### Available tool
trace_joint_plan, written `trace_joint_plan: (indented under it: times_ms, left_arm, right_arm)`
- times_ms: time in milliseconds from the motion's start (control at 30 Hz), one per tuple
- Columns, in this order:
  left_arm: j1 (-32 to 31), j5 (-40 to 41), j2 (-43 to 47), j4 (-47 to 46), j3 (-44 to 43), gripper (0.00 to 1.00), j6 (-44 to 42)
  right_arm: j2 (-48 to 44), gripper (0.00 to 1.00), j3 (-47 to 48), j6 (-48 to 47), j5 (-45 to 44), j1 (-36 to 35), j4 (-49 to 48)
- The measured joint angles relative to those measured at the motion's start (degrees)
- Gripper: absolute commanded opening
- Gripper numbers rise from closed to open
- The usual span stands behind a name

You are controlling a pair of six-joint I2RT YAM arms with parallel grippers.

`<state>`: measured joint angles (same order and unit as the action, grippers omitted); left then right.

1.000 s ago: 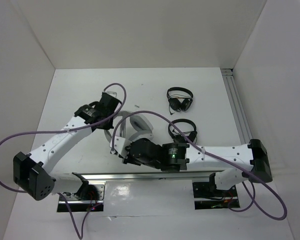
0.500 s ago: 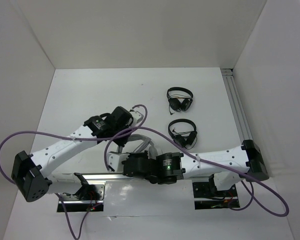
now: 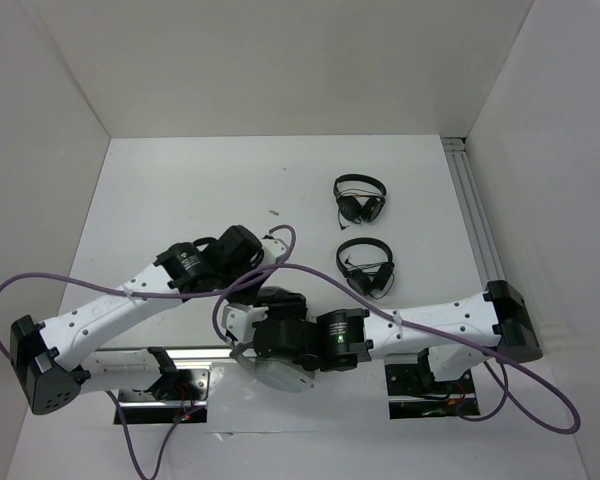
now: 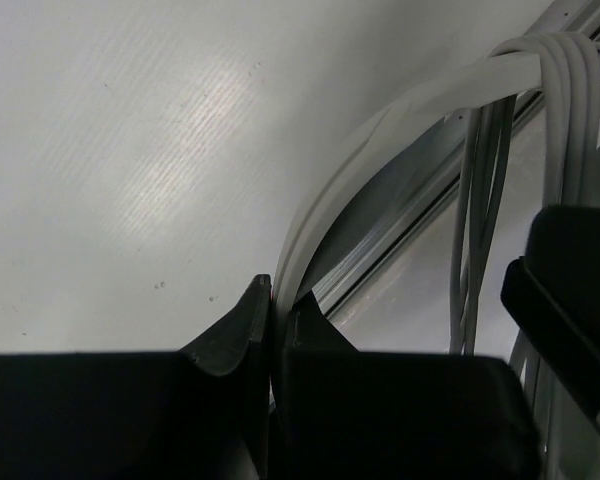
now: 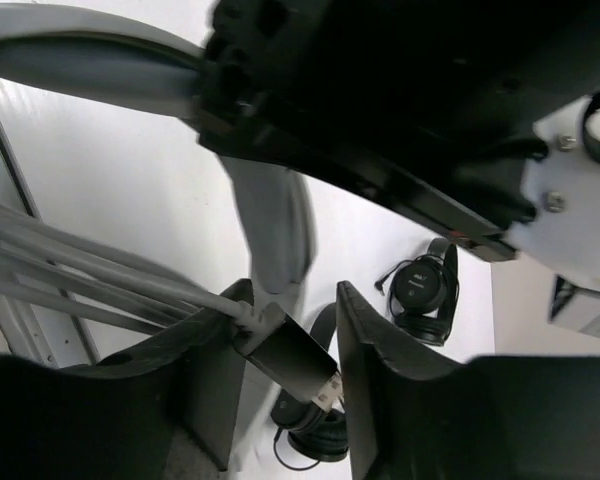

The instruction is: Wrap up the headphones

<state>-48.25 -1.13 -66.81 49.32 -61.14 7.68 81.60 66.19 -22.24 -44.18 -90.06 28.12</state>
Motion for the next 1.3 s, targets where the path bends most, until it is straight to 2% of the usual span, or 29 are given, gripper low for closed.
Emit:
trace_joint_plan:
  times_ms: [200,267,300,467,533,633,700,1033,1300]
  left_arm:
    - [-1.16,1.79,-2.6,1.84,-0.37,0.0,0.26]
    - [-0.83,2.49,-3.54,2.36,-0.81,0.0,0.35]
    - [-0.35,2.58,-4.0,2.45,-1.36,0.0,0.35]
    - [3.37,1.29,-6.71,3.26,-5.97,0.0,-0.31]
    - [4.76,0.28,-7.5,3.08,-7.78,0.0,-0.5]
    - [5.49,-1.05,-8.37,2.97,-9.16,0.0,-1.57]
    - [6.75,-2.67,-8.85,3.23,-9.35,0.0,-1.88]
    - [16.2,-9.18,-9.27,0.02,-8.72,0.0,-3.15]
    - [18.62,-7.15,-12.24,-2.67,-8.39,0.0,-1.36]
  right_arm:
    - [-2.47,0.63,-0.26,0.04,0.61,1.27,0.04]
    - [-3.02,0.65,-0.24,0.42,1.73,2.49,0.5]
    - [-3.13,0.69,-0.17,0.74,2.29,3.23,0.74]
    - [-3.13,0.75,0.52,2.23,7.34,8.24,2.84]
    - [-3.13,0.81,0.92,2.8,9.09,10.47,3.34]
    - [-3.17,0.82,2.62,3.41,12.02,13.03,4.7]
    - [-3.52,1.0,3.72,4.07,14.32,13.99,5.68]
    - [-9.25,1.0,6.8,6.67,20.98,16.83,9.33]
    - [-12.96,1.0,8.41,9.51,17.84,16.98,9.31]
